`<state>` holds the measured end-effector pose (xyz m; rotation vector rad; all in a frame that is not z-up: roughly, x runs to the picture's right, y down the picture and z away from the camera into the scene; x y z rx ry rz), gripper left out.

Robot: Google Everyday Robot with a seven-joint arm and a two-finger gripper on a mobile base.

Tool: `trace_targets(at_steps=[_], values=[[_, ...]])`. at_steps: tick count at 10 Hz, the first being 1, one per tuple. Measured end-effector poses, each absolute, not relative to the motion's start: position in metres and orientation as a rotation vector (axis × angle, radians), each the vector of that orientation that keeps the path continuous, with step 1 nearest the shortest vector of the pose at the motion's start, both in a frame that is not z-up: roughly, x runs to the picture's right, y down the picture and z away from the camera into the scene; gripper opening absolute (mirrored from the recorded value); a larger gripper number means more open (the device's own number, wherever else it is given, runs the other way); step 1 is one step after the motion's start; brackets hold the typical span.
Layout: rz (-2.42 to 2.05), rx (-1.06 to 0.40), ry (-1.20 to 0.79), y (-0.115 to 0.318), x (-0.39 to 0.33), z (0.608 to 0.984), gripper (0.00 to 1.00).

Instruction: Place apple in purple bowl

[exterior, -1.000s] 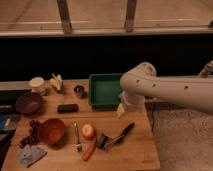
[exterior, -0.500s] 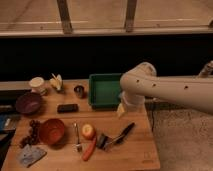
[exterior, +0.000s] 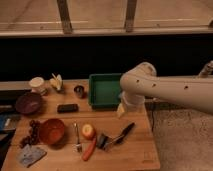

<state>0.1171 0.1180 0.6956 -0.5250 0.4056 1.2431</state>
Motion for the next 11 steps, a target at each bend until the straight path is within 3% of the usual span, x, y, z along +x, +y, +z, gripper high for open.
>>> trace_targets(at_steps=[6, 11], values=[[1.220, -0.521, 0.395, 0.118, 0.113, 0.695, 0.64], [1.075, -0.524, 0.339, 0.112, 0.052, 0.700, 0.64]])
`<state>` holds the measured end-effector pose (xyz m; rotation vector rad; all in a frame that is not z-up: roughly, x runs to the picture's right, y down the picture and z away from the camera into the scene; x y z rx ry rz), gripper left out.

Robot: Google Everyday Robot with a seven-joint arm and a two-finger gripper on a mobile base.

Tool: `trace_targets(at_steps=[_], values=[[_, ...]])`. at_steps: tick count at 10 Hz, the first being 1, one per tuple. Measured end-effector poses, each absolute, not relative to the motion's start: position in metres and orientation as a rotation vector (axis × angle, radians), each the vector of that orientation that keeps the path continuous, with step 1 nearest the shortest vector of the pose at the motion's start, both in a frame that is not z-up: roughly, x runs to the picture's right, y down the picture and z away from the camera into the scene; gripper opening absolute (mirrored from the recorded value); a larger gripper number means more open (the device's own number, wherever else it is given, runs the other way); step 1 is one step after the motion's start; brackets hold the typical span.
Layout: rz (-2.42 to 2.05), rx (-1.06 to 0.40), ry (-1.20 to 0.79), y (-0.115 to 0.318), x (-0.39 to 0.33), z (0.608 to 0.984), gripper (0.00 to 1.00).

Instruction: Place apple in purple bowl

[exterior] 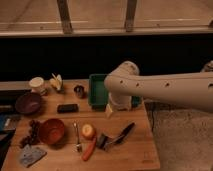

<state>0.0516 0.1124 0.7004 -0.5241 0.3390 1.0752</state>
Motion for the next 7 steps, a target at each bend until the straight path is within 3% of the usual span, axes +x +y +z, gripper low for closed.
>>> trace_targets(at_steps=[7], values=[[1.019, -0.570, 0.275, 0.122, 0.018, 0.702, 0.64]])
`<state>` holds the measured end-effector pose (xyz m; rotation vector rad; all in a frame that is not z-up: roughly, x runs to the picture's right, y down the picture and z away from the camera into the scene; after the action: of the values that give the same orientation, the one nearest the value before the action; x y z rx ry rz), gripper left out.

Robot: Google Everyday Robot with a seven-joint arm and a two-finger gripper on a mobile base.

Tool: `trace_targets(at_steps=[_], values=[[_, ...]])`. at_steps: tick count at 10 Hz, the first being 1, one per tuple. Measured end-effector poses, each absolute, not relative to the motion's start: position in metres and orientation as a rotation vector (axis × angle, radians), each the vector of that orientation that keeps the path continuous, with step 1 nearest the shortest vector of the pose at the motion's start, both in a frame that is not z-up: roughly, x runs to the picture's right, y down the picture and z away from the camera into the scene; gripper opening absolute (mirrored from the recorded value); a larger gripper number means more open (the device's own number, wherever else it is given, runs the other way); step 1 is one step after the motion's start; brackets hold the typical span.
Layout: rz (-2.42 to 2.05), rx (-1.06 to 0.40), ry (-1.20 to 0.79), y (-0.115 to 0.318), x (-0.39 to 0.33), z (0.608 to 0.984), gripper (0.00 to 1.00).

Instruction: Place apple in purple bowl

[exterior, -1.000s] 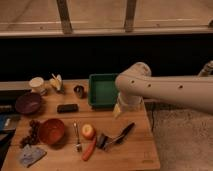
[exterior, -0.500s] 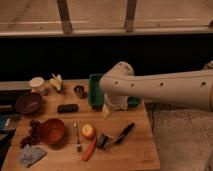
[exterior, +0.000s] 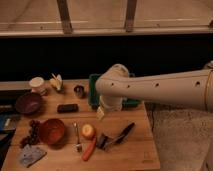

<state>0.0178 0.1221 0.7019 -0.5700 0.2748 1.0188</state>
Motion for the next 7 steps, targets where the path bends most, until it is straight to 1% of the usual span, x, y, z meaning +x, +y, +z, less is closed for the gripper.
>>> trace_targets(at_steps=[3, 7], values=[[0.998, -0.572, 0.291, 0.124, 0.018, 0.702, 0.64], [0.785, -0.631, 0.284, 0.156, -0.039, 0.716, 0.64]])
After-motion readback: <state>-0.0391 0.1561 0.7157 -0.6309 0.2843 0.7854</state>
